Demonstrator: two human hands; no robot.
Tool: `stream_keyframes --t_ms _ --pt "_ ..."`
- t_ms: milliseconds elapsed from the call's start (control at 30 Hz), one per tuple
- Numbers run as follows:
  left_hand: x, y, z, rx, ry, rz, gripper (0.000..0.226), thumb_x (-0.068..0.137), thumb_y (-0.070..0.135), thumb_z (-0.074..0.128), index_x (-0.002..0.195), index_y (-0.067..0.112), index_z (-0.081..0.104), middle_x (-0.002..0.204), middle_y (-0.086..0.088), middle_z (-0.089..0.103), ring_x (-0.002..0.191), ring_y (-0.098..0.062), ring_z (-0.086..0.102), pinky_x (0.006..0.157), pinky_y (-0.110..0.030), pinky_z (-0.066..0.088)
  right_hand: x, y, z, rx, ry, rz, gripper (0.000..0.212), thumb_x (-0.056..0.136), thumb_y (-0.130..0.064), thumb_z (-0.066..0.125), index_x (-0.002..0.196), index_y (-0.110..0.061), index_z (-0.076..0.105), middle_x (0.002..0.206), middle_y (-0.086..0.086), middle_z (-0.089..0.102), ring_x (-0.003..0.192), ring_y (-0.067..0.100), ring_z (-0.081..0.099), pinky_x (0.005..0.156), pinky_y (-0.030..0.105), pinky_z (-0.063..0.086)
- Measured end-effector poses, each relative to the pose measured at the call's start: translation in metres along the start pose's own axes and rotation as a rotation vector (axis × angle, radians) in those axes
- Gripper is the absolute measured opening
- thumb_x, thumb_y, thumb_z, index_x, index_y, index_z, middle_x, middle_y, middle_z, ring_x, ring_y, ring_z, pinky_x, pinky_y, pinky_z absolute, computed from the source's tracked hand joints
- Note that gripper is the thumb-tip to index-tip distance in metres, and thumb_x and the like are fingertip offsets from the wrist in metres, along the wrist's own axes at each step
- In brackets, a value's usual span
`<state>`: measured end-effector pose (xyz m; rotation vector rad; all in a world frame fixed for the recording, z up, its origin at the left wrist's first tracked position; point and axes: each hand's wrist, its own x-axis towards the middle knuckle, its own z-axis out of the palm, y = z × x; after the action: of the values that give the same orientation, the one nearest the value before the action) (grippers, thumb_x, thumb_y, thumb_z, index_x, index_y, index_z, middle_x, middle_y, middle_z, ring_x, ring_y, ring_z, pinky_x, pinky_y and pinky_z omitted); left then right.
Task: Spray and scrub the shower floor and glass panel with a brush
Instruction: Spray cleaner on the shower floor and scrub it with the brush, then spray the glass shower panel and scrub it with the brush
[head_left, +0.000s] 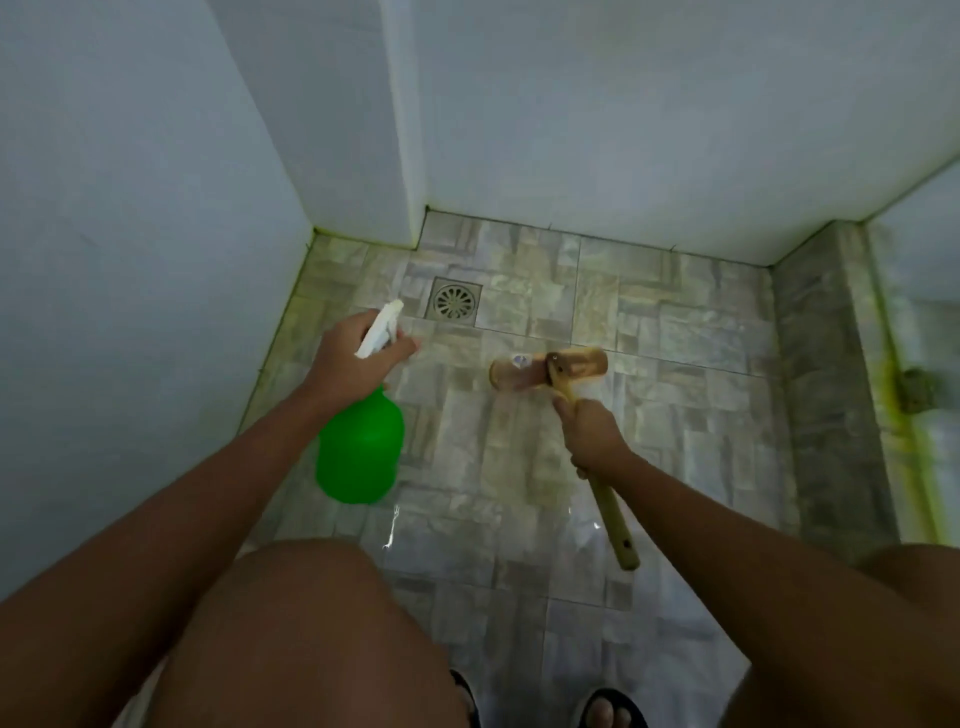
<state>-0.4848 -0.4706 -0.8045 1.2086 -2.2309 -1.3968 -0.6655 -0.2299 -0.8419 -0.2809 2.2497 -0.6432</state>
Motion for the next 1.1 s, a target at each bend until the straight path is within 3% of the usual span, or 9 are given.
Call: stream_keyframes --t_ms 67,333,467,600,667,767,900,1033,1100 --pt "-0.006 0.046 -0.007 -0.029 0.041 0.061 0.029 0.092 0.030 0.079 0.093 0.003 0.069 0.069 -0.009 0.063 0.059 -0.010 0.060 0.059 -0.037 0.061 -0.019 -0.025 -0.030 0.072 0.063 -0.031 0.052 0.098 -0.058 0.042 0.077 -0.012 0.050 0.067 0.009 0.054 0.048 0.025 0.054 0.042 0.032 0.050" --pt "-0.060 0.306 -0.047 -0.110 -0.003 0.309 0.019 0.097 0.031 0.071 0.087 0.016 0.065 0.062 0.008 0.056 0.057 -0.010 0.054 0.057 -0.025 0.044 -0.167 -0.131 -0.212 0.318 0.331 -0.204 0.048 0.095 -0.064 0.041 0.067 -0.026 0.042 0.058 0.000 0.049 0.050 0.020 0.049 0.051 0.047 0.052" --pt "-0.102 0.475 -0.079 -0.181 -0.082 0.412 0.015 0.098 0.033 0.069 0.092 0.018 0.070 0.073 0.006 0.066 0.066 -0.014 0.062 0.065 -0.030 0.052 -0.283 -0.188 -0.341 0.481 0.498 -0.219 0.048 0.091 -0.072 0.039 0.063 -0.033 0.042 0.054 -0.006 0.042 0.046 0.015 0.043 0.048 0.037 0.043" --pt "-0.138 0.633 -0.113 -0.309 -0.159 0.399 0.026 0.096 0.048 0.067 0.099 0.022 0.072 0.092 -0.012 0.074 0.085 -0.034 0.070 0.080 -0.052 0.062 -0.397 -0.236 -0.461 0.450 0.697 -0.282 0.040 0.101 -0.053 0.039 0.074 -0.025 0.048 0.060 0.000 0.050 0.052 0.016 0.049 0.049 0.032 0.038" --pt "-0.162 0.720 -0.132 -0.361 -0.185 0.444 0.031 0.098 0.044 0.065 0.099 0.014 0.074 0.092 -0.017 0.074 0.081 -0.020 0.068 0.080 -0.033 0.059 -0.458 -0.262 -0.523 0.449 0.771 -0.315 0.039 0.102 -0.051 0.038 0.076 -0.024 0.047 0.062 0.000 0.052 0.055 0.017 0.052 0.052 0.031 0.039" --pt "-0.187 0.841 -0.148 -0.365 -0.248 0.536 0.024 0.104 0.028 0.060 0.098 0.010 0.074 0.093 -0.001 0.077 0.088 0.002 0.069 0.084 -0.011 0.048 -0.536 -0.295 -0.612 0.454 0.901 -0.362 0.040 0.101 -0.054 0.036 0.073 -0.027 0.043 0.058 -0.001 0.050 0.052 0.019 0.051 0.051 0.039 0.045" --pt "-0.204 0.976 -0.156 -0.439 -0.371 0.730 0.023 0.101 0.039 0.059 0.097 0.022 0.075 0.095 0.001 0.080 0.098 -0.018 0.074 0.094 -0.039 0.057 -0.609 -0.332 -0.711 0.443 1.141 -0.392 0.046 0.100 -0.057 0.036 0.076 -0.020 0.047 0.060 0.007 0.055 0.055 0.025 0.056 0.055 0.050 0.049" --pt "-0.225 1.076 -0.163 -0.511 -0.479 0.956 0.046 0.095 0.051 0.059 0.098 0.008 0.076 0.088 0.001 0.076 0.085 -0.008 0.070 0.078 -0.020 0.051 -0.660 -0.359 -0.780 0.568 1.297 -0.381 0.053 0.092 -0.070 0.037 0.078 -0.020 0.048 0.053 -0.006 0.045 0.046 0.017 0.044 0.047 0.042 0.044" --pt "-0.228 1.115 -0.164 -0.536 -0.533 1.022 0.054 0.090 0.058 0.059 0.095 0.006 0.074 0.088 -0.013 0.075 0.086 -0.025 0.069 0.078 -0.034 0.053 -0.688 -0.376 -0.808 0.620 1.400 -0.390 0.055 0.089 -0.071 0.038 0.080 -0.018 0.049 0.053 -0.006 0.043 0.045 0.016 0.041 0.047 0.036 0.039"
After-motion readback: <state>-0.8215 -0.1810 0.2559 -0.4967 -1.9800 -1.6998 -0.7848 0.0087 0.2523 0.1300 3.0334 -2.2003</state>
